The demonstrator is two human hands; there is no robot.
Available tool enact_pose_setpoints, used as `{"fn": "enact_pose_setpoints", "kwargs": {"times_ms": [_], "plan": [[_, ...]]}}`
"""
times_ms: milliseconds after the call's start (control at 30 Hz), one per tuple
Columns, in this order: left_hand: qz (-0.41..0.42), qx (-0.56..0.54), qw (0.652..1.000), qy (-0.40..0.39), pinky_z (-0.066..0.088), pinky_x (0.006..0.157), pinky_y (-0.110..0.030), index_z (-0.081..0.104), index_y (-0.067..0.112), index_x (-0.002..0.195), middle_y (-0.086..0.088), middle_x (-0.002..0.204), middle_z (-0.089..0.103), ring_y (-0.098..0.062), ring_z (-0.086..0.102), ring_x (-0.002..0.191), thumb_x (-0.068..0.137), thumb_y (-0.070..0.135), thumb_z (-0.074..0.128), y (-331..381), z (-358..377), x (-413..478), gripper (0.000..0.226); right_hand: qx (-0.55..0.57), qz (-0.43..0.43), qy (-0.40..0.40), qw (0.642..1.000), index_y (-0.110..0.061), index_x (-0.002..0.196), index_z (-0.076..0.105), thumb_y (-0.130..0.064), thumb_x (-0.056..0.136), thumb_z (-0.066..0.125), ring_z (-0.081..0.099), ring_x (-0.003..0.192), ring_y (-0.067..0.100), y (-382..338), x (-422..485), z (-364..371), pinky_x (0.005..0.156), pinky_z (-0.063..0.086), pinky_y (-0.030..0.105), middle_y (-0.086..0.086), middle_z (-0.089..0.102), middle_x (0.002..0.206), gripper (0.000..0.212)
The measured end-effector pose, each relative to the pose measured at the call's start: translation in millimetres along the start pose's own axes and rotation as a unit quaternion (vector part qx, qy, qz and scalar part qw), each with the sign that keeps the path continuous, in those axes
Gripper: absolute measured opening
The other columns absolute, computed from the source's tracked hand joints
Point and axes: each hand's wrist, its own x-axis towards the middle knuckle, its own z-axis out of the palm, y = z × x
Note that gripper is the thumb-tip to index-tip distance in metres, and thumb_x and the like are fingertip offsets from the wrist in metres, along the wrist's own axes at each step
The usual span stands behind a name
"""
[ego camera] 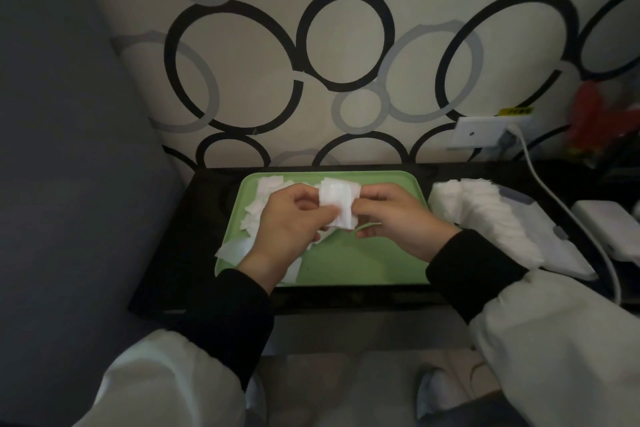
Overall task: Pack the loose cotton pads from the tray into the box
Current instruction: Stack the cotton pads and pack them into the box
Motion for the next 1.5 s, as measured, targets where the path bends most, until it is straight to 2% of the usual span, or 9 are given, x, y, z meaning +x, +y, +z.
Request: {"fn": "enact_pose_setpoints", "kwargs": {"times_ms": [167,267,433,567,700,900,1133,1267,1500], "plan": [[0.025,0.05,0.998,0.026,0.051,0.064,-0.032,0.063,0.021,0.09,0.002,0.082,0.067,-0.016,0.065,0.075,0.075,0.017,0.081,-3.3,22.2,4.6,0.024,0.078,0.041,-0.001,0.996,-0.002,0.111,0.065,-0.021,0.098,0.051,0.061,0.088,0.029,0.0,-8.6,-16.2,0.075,0.051,0.038,0.024,0.063,0.103,0.028],[0.017,0.02,1.0,0.001,0.056,0.075,-0.032,0.057,0.022,0.108,0.003,0.102,0.066,-0.016,0.067,0.089,0.072,0.019,0.084,-3.4,37.5,5.9,0.045,0.018,0.018,-0.004,1.0,-0.008,0.11,0.067,-0.04,0.095,0.058,0.065,0.088,0.023,2.0,-16.3,-29.3,0.076,0.051,0.036,0.013,0.07,0.103,0.036],[0.022,-0.004,0.998,-0.065,0.06,0.074,-0.036,0.068,0.022,0.095,0.0,0.089,0.073,-0.017,0.071,0.085,0.074,0.018,0.085,-2.6,66.4,8.9,0.028,-0.153,-0.068,0.034,0.985,-0.001,0.097,0.067,-0.021,0.089,0.071,0.064,0.078,0.017,7.6,-26.2,-60.9,0.068,0.052,0.032,0.02,0.068,0.089,0.022],[0.0,-0.025,0.997,-0.079,0.059,0.062,-0.029,0.068,0.016,0.082,-0.003,0.071,0.073,-0.018,0.07,0.065,0.08,0.007,0.081,-1.9,94.9,11.8,0.016,-0.285,-0.085,0.006,0.955,-0.013,0.088,0.071,-0.018,0.087,0.073,0.064,0.075,0.015,1.4,-27.6,-99.3,0.068,0.05,0.033,0.003,0.069,0.081,0.005],[-0.006,-0.028,0.995,-0.095,0.055,0.057,-0.023,0.069,0.015,0.082,-0.007,0.071,0.073,-0.022,0.071,0.066,0.084,0.004,0.076,-4.6,125.5,14.2,0.013,-0.418,-0.045,-0.017,0.907,-0.028,0.068,0.063,-0.021,0.083,0.076,0.057,0.061,-0.001,-10.8,-30.5,-134.4,0.06,0.042,0.017,-0.011,0.062,0.065,0.021],[0.031,0.06,0.993,-0.096,0.056,0.066,-0.032,0.071,0.024,0.088,0.005,0.082,0.072,-0.015,0.069,0.075,0.082,0.021,0.077,-21.1,163.3,23.8,0.009,-0.444,0.007,0.06,0.894,-0.023,0.083,0.069,-0.016,0.082,0.077,0.065,0.076,0.009,-19.8,-15.6,-187.2,0.067,0.047,0.023,-0.003,0.07,0.081,0.01],[0.051,0.114,0.982,-0.14,0.039,0.059,-0.005,0.069,0.018,0.097,0.005,0.08,0.06,-0.002,0.054,0.067,0.08,0.018,0.081,-25.0,189.1,25.4,0.022,-0.441,0.069,0.058,0.893,-0.024,0.081,0.066,-0.013,0.078,0.078,0.065,0.084,0.02,4.3,15.7,-186.8,0.073,0.055,0.033,0.001,0.067,0.086,0.017],[0.05,0.12,0.979,-0.154,0.041,0.059,-0.01,0.067,0.021,0.094,0.007,0.077,0.058,-0.005,0.054,0.063,0.079,0.017,0.081,-27.7,192.2,29.0,0.021,-0.516,0.077,0.023,0.853,-0.027,0.09,0.068,-0.013,0.08,0.074,0.06,0.096,0.014,7.4,18.8,-185.6,0.081,0.049,0.027,-0.004,0.064,0.102,0.018],[0.042,0.103,0.98,-0.164,0.04,0.056,-0.007,0.065,0.02,0.094,0.006,0.075,0.055,-0.004,0.052,0.062,0.08,0.013,0.08,-28.1,194.7,28.8,0.022,-0.643,0.056,0.022,0.764,-0.026,0.098,0.074,-0.018,0.082,0.069,0.065,0.094,0.021,17.5,30.7,-166.0,0.085,0.056,0.043,-0.001,0.068,0.103,0.019]]}}
